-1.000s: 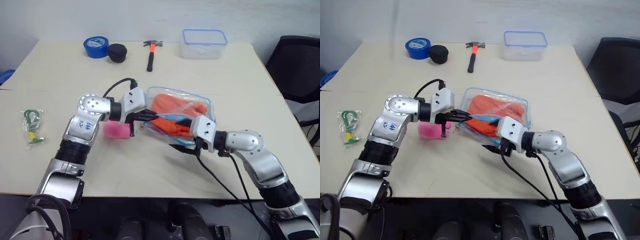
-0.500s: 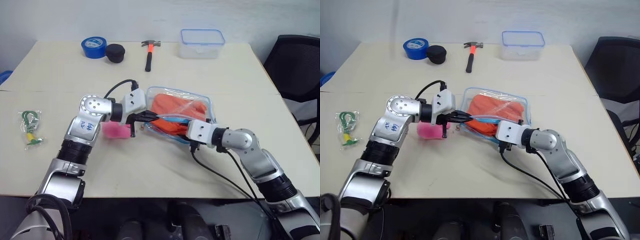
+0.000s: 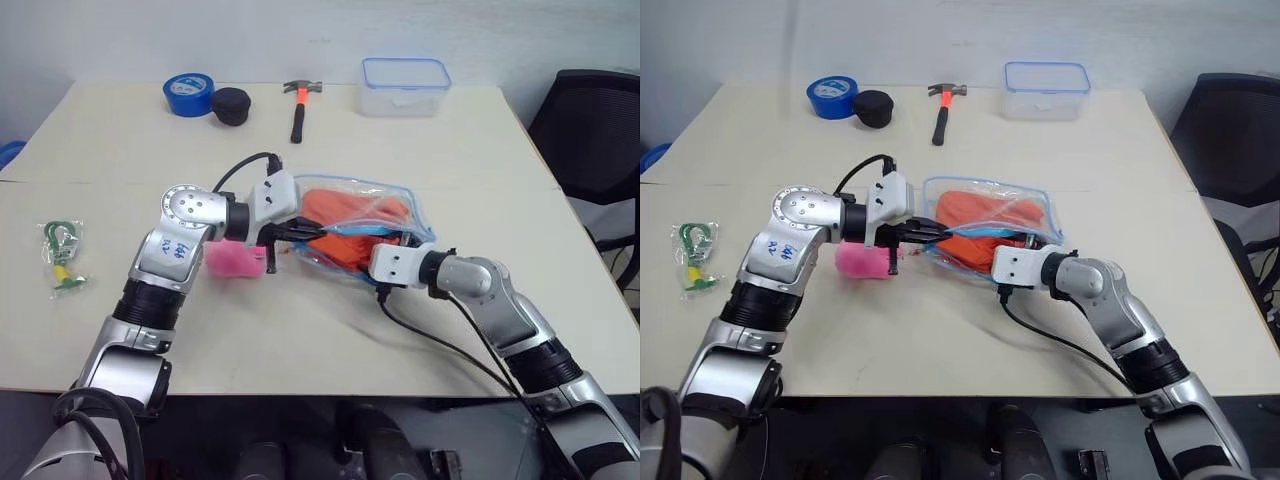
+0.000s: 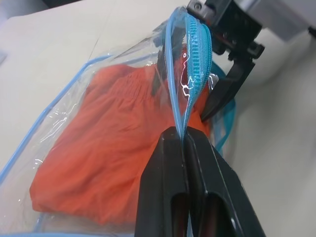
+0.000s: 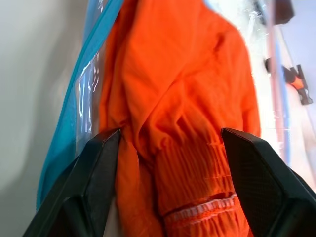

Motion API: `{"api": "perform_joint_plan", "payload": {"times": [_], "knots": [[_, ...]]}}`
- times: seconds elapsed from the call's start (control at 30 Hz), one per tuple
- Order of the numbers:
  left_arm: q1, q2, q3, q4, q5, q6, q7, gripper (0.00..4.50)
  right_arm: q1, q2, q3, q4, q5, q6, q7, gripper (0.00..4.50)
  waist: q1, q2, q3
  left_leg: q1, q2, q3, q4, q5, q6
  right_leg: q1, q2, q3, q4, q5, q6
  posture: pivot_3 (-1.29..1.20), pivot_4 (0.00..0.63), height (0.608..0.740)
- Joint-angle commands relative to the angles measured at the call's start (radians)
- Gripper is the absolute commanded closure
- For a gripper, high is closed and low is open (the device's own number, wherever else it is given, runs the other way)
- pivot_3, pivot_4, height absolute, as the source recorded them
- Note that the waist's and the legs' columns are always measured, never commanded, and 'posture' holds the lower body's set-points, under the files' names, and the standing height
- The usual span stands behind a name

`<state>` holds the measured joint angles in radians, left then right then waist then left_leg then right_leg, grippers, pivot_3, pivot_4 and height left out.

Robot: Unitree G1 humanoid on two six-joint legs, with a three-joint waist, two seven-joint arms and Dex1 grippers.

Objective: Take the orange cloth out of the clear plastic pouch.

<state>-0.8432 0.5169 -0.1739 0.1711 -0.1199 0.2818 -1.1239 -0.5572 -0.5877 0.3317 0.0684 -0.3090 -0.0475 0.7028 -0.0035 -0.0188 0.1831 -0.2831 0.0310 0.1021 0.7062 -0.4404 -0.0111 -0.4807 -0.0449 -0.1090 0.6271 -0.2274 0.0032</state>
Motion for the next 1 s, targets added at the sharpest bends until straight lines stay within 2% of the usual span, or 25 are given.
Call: {"api": "perform_joint_plan", "payload": {"times": [0.03, 0.3, 0.5, 0.6, 0.77, 0.87, 1.0], "knots": [[-0.008, 0.000, 0.024, -0.054, -0.036, 0.010, 0.007, 4.50, -0.041, -0.010, 0.034, 0.040, -0.067, -0.083, -0.015, 1.12, -0.001, 0.000, 0.000, 0.000, 0.000, 0.000, 0.000, 0.000, 0.000, 0.000, 0.000, 0.000, 0.000, 0.000, 0.000, 0.00, 0.150, 0.740], [-0.003, 0.013, 0.024, -0.028, -0.023, -0.013, 0.026, 4.50, -0.050, -0.062, 0.031, 0.044, -0.103, -0.163, 0.038, 1.12, 0.000, 0.000, 0.000, 0.000, 0.001, 0.000, 0.000, 0.000, 0.000, 0.000, 0.000, 0.001, 0.000, 0.000, 0.000, 0.00, 0.150, 0.740], [0.005, 0.004, 0.018, -0.050, -0.032, 0.003, 0.035, 4.50, -0.069, -0.003, 0.069, 0.153, -0.129, -0.147, 0.033, 1.12, -0.002, 0.000, 0.000, 0.001, 0.001, 0.000, 0.000, 0.000, 0.000, 0.001, 0.000, 0.001, 0.000, 0.000, 0.000, 0.00, 0.150, 0.740], [0.009, 0.004, 0.016, -0.054, -0.034, 0.005, 0.034, 4.50, -0.084, 0.026, 0.079, 0.213, -0.134, -0.149, 0.024, 1.76, -0.005, 0.000, 0.000, 0.001, 0.002, -0.001, -0.001, 0.000, 0.000, 0.003, 0.000, 0.002, 0.000, 0.000, 0.000, 0.00, 0.150, 0.740], [0.021, 0.009, 0.013, -0.063, -0.035, 0.012, 0.028, 4.50, -0.096, 0.041, 0.088, 0.258, -0.138, -0.158, 0.020, 3.58, -0.006, 0.000, 0.000, 0.001, 0.003, -0.001, -0.001, 0.000, 0.000, 0.003, 0.000, 0.003, 0.001, 0.000, 0.000, 0.00, 0.150, 0.740], [0.029, 0.009, 0.013, -0.070, -0.036, 0.019, 0.027, 4.50, -0.092, 0.042, 0.092, 0.263, -0.132, -0.157, 0.035, 4.46, -0.004, 0.000, 0.000, 0.001, 0.003, -0.001, -0.001, 0.000, 0.000, 0.002, 0.000, 0.003, 0.001, 0.000, 0.000, 0.00, 0.150, 0.740], [0.027, -0.006, 0.022, -0.070, -0.048, 0.054, 0.041, 4.50, -0.083, 0.042, 0.097, 0.250, -0.139, -0.151, 0.036, 4.46, -0.004, 0.000, 0.000, 0.001, 0.003, -0.001, -0.001, 0.000, 0.000, 0.002, 0.000, 0.003, 0.001, 0.000, 0.000, 0.00, 0.150, 0.740]]}}
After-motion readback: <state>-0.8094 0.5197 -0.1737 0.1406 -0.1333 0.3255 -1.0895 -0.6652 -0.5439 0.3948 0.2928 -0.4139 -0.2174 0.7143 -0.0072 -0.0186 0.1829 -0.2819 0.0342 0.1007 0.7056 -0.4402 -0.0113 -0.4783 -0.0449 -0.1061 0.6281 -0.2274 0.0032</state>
